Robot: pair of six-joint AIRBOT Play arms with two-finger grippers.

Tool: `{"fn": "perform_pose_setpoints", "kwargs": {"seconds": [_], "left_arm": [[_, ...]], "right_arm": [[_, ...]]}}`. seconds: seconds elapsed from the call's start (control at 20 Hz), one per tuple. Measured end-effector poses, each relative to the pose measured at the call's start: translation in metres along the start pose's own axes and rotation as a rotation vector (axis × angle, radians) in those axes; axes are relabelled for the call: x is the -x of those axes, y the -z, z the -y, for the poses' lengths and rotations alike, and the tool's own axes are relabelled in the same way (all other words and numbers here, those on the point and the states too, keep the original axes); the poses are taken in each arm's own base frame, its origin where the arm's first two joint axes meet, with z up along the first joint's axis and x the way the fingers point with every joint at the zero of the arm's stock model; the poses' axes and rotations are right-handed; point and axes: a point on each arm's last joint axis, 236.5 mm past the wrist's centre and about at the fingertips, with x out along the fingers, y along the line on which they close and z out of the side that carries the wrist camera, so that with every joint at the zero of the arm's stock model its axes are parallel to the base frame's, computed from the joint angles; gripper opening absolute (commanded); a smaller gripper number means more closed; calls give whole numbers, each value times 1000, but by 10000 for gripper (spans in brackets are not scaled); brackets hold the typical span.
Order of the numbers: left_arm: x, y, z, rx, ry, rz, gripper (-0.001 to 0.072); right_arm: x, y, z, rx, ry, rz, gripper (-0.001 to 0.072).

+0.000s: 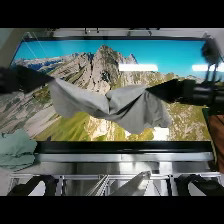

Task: Fold the shirts.

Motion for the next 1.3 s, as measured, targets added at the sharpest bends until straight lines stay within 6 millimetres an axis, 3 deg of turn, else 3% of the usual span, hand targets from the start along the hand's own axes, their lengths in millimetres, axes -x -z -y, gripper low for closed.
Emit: {"fn": "perform_pose_setpoints", "kwargs": {"seconds": [0.05, 0.1, 0.15, 0.2, 0.25, 0.45, 0.55, 0.7, 0.9, 1.05, 1.25, 1.3], "left_arm": [[-15, 17, -15, 41, -4, -47, 21], [-27, 31, -28, 76, -9, -90, 69], [-38, 45, -42, 113, -14, -130, 350], [-48, 57, -54, 146, -16, -165, 610], [-56, 66, -66, 186, -20, -195, 717], [-69, 78, -117, 318, -42, -251, 717], [-67, 84, -140, 389, -39, -274, 717], [-66, 100, -175, 506, -45, -292, 716], [-83, 130, -213, 634, -44, -327, 716], [-105, 153, -228, 697, -31, -380, 716], [-137, 166, -228, 697, 10, -465, 715], [-145, 165, -225, 684, 25, -486, 715]], "right_arm": [[-9, 7, 18, -34, 29, -30, 23], [-18, 15, 38, -67, 61, -61, 146], [-24, 20, 55, -95, 89, -81, 366], [-29, 25, 72, -120, 117, -99, 464], [-32, 27, 88, -146, 144, -107, 466], [-17, 27, 132, -197, 233, -109, 467], [-6, 39, 147, -217, 274, -156, 466], [-3, 77, 161, -275, 310, -252, 466], [-21, 134, 179, -314, 366, -360, 474], [-41, 156, 194, -335, 408, -380, 474], [-65, 160, 213, -415, 420, -339, 470], [-70, 159, 216, -429, 415, -329, 380]]}}
